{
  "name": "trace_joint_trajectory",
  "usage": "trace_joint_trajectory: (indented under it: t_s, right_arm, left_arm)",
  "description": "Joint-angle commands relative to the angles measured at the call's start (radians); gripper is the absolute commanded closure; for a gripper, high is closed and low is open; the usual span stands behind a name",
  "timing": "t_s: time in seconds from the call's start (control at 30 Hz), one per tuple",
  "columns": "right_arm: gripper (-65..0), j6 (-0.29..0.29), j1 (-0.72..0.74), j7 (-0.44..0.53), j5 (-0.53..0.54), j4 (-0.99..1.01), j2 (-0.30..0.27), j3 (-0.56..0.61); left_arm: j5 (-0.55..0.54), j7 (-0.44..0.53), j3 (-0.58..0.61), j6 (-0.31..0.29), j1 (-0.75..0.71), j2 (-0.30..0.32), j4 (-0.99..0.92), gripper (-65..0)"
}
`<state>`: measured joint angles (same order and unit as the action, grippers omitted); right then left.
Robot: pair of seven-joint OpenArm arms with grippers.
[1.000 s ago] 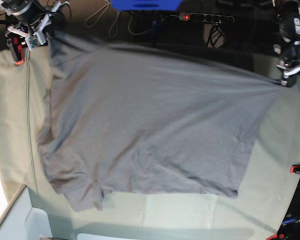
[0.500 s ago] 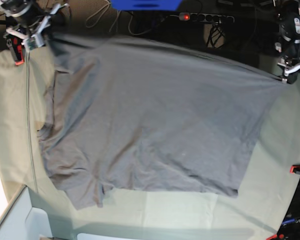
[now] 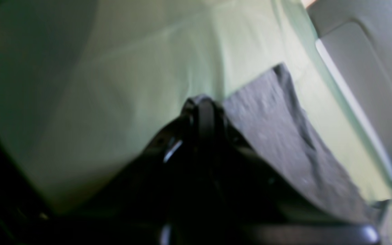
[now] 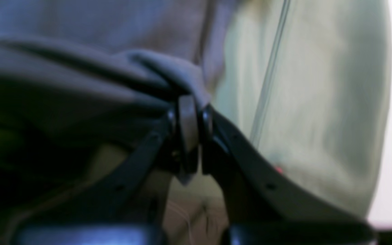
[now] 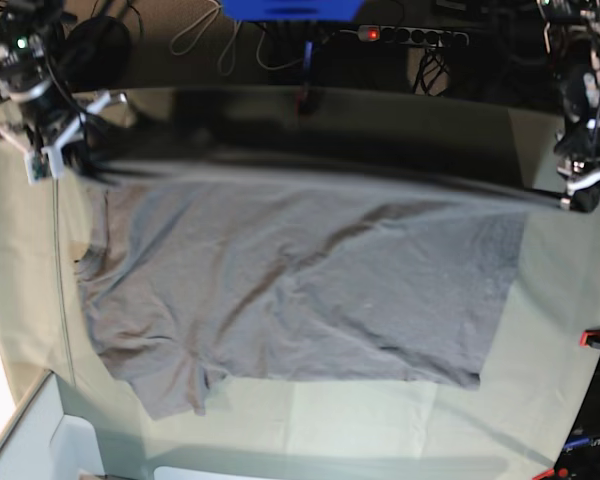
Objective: Layout the t-shirt on the table in an organized manner, then fold the t-shirt properly
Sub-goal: 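Pull the shirt edge taut with both grippers and lower it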
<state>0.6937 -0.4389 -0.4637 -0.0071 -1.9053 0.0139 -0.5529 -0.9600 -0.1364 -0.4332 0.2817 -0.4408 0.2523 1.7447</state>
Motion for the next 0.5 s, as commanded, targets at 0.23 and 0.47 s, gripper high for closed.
trace_joint_trajectory:
  t_s: [0.23, 0.47]
  right_arm:
    - [0.0, 0.004, 0.242, 0.013, 0.0, 0.125, -0.009, 0.015]
    - [0.0, 0.004, 0.392, 0.013, -0.009, 0.293, -0.022, 0.015]
  left_arm:
    - [0.125, 0.028, 0.119, -0.009, 0.211, 0.018, -0.101, 0.0]
    - [0.163, 0.028, 0.15, -0.009, 0.365, 0.02, -0.248, 0.0]
